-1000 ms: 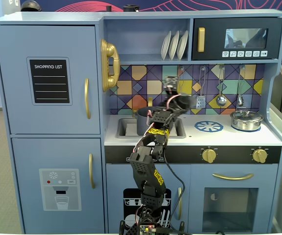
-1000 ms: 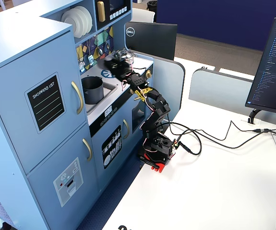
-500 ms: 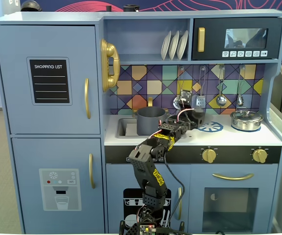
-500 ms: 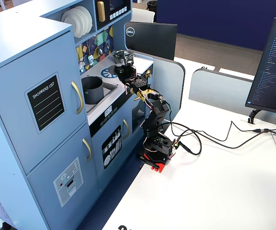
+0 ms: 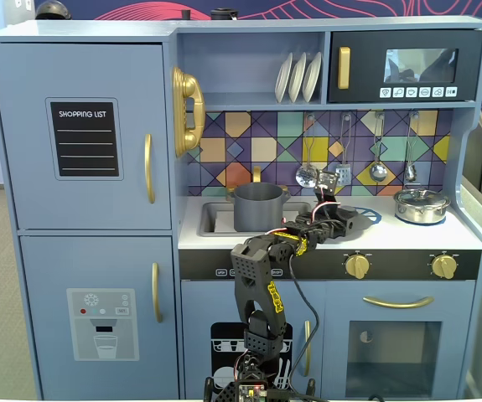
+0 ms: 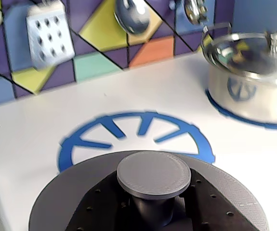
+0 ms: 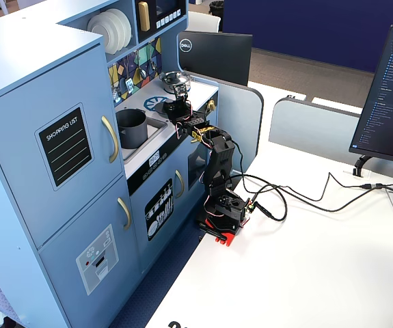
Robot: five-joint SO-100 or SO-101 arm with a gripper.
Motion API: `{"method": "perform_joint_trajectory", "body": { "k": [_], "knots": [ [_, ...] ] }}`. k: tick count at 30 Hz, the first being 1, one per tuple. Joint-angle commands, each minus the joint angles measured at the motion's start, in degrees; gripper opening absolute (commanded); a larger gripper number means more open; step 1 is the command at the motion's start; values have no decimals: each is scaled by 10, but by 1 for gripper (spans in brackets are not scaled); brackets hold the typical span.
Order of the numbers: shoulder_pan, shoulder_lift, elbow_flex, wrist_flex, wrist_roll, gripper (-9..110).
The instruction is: Take off the lid from the gray recipient and place it on the counter
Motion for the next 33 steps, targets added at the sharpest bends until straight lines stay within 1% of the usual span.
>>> {"method": "perform_joint_trajectory", "body": {
  "k": [1, 19, 20, 21, 23, 26, 30, 33],
  "knots": [
    [9, -1, -21, -24, -3, 0],
    [4, -18, 11, -36, -20, 0],
    [7, -18, 11, -36, -19, 1],
    [10, -18, 11, -37, -20, 5],
    [19, -13, 12, -38, -25, 18],
    [28, -10, 11, -38, -38, 29],
    [33, -4, 13, -47, -19, 33],
    [30, -2, 12, -58, -11, 33]
  ]
}}
